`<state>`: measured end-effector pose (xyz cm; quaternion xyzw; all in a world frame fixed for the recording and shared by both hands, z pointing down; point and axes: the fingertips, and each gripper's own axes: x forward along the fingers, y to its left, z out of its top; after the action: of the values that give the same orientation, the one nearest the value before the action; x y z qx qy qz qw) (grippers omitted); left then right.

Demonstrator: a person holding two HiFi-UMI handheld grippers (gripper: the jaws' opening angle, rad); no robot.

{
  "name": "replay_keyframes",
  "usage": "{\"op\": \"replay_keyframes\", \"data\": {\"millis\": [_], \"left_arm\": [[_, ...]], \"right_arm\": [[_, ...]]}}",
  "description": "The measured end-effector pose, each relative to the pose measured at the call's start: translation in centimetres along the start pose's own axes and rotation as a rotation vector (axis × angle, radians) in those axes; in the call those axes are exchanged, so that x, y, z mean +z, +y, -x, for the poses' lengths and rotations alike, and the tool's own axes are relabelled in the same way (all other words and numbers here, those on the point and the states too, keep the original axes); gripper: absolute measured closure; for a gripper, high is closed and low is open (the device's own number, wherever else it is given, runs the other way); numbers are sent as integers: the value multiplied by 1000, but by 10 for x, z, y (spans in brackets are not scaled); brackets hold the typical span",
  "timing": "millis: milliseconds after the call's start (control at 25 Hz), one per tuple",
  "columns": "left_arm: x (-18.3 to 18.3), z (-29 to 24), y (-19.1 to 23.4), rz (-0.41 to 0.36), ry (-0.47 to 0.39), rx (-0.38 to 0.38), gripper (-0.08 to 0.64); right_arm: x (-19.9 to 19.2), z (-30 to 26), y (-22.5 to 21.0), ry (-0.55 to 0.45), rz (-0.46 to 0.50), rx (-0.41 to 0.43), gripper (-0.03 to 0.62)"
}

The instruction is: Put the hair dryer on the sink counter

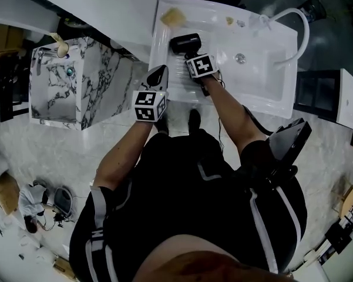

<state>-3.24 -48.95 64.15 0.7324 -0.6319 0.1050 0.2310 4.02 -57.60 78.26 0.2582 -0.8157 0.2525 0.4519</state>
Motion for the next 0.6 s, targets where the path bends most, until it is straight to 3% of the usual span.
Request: {"op": "replay_keyframes", "data": {"millis": [360, 600], "left_arm": [[19, 5, -15, -40, -35, -78, 558], [46, 10, -28, -75, -94, -133, 558]], "right_arm": [[18, 53, -2, -151, -55, -60, 324], [52, 116, 4, -353, -106, -69, 324]]}}
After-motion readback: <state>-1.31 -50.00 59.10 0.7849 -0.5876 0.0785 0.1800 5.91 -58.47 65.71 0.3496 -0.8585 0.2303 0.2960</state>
